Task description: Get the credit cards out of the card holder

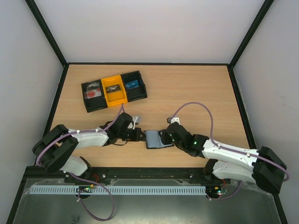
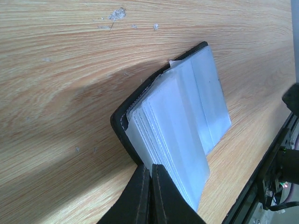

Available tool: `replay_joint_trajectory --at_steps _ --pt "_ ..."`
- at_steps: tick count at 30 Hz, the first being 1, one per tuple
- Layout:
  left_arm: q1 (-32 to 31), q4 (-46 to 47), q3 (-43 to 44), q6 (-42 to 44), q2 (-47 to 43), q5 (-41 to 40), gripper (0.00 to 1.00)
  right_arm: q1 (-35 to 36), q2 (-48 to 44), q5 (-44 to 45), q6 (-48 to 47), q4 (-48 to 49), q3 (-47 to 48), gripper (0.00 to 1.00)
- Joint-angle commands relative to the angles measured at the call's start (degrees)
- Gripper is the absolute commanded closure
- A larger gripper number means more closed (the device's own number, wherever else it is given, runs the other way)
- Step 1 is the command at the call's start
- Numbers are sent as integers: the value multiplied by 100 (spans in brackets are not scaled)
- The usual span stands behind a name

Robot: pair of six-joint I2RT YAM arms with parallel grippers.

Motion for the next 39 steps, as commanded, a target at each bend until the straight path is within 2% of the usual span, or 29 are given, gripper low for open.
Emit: replay_joint_trajectory --at_steps 1,4,8,11,20,26,33,39 --pt "-13 90 126 18 -9 143 97 21 -211 -985 67 947 -211 60" --pt "-18 94 132 7 -42 156 97 22 68 -1430 117 1269 -249 56" --pt "-17 205 92 -68 -112 233 97 20 574 -905 212 924 -167 42" --pt "-19 278 72 -129 -135 312 97 20 875 -1045 228 959 -175 36" --pt "-20 295 57 -147 -146 310 97 29 1338 -1326 184 1146 -197 24" --pt "-35 262 46 -152 -204 296 97 29 1524 -1089 160 1045 -193 26" --pt "-35 244 -9 -169 -275 273 97 34 1534 -623 133 648 -183 39" --pt "-35 235 -51 -165 -312 246 97 30 1276 -84 140 271 -190 43"
